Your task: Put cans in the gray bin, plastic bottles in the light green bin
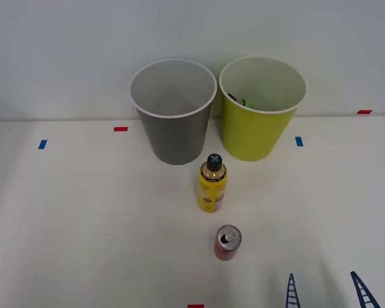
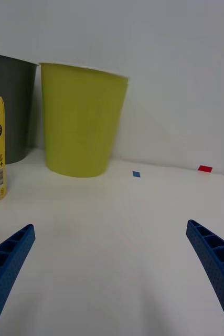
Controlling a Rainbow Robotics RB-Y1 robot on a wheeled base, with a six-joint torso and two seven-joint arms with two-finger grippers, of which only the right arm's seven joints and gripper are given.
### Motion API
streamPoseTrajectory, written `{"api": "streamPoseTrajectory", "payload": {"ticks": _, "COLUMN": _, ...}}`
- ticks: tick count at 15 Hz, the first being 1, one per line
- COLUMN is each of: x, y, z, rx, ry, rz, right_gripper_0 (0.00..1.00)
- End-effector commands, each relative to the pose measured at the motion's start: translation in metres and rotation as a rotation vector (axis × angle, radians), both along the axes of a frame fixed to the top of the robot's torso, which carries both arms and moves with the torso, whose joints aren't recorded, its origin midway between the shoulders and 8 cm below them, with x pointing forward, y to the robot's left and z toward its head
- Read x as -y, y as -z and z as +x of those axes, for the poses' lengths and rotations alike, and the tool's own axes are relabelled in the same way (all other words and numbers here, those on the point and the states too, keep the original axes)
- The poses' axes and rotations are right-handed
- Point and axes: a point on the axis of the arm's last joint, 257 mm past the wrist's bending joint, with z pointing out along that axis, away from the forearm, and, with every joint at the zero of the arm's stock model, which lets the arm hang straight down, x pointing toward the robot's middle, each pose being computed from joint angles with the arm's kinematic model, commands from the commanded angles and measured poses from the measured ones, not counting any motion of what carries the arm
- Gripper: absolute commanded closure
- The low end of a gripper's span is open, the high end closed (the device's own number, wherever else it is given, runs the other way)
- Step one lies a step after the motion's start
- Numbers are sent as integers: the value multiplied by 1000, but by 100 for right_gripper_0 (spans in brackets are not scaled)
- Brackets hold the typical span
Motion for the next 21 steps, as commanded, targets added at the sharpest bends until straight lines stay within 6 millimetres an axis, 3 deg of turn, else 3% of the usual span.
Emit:
{"api": "streamPoseTrajectory", "payload": {"ticks": 1, "x": 0, "y": 2, "z": -1, "rx": -6, "ry": -1, "rz": 0, "right_gripper_0": 0}}
{"api": "streamPoseTrajectory", "payload": {"ticks": 21, "x": 0, "y": 2, "z": -1, "rx": -6, "ry": -1, "rz": 0, "right_gripper_0": 0}}
